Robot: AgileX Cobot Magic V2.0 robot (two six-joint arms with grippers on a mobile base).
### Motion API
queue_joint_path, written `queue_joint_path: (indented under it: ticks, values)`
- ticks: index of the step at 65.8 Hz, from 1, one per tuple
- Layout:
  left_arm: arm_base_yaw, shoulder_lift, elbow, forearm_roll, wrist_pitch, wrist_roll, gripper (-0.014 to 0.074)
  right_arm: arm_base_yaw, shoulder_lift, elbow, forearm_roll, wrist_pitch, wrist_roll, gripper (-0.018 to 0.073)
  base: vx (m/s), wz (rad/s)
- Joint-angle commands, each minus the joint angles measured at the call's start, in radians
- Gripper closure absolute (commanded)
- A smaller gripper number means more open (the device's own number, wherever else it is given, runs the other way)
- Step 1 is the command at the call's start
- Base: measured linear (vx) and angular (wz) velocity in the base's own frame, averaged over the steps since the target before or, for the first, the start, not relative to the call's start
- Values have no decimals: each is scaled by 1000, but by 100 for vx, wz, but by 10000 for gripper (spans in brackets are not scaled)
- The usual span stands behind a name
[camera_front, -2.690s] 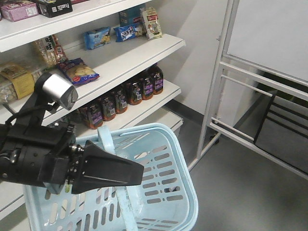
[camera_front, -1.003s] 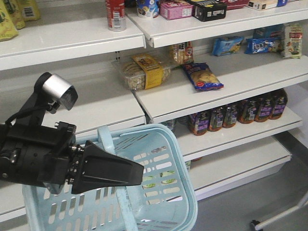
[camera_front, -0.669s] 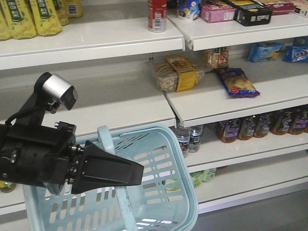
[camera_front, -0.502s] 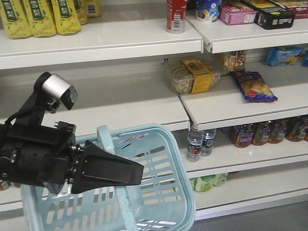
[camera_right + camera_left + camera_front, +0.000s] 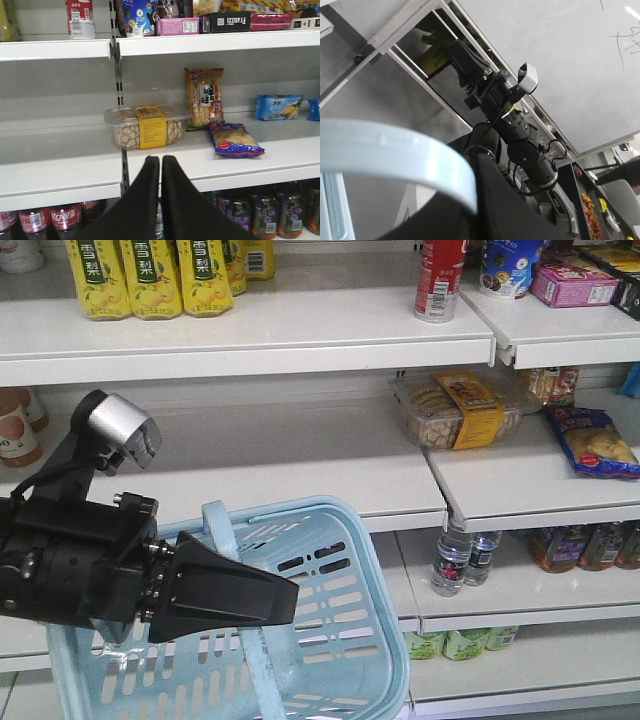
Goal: Place coke in basket with both arms
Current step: 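Approach the shelf with canned drinks, basket held in the left gripper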
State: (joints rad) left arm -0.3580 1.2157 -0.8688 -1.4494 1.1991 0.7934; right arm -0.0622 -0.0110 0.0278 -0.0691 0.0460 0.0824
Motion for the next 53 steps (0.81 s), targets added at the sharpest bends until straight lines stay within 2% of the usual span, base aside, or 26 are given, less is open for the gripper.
queue_joint_path:
  ticks: [1,53]
  values:
    - [-4,-26,-25,-91,43,10,603,-6,-13,8,-10,-73,-7,561,5,15]
    - [-4,-26,-25,-91,44,10,603,-6,-13,8,-10,-73,-7,561,5,9]
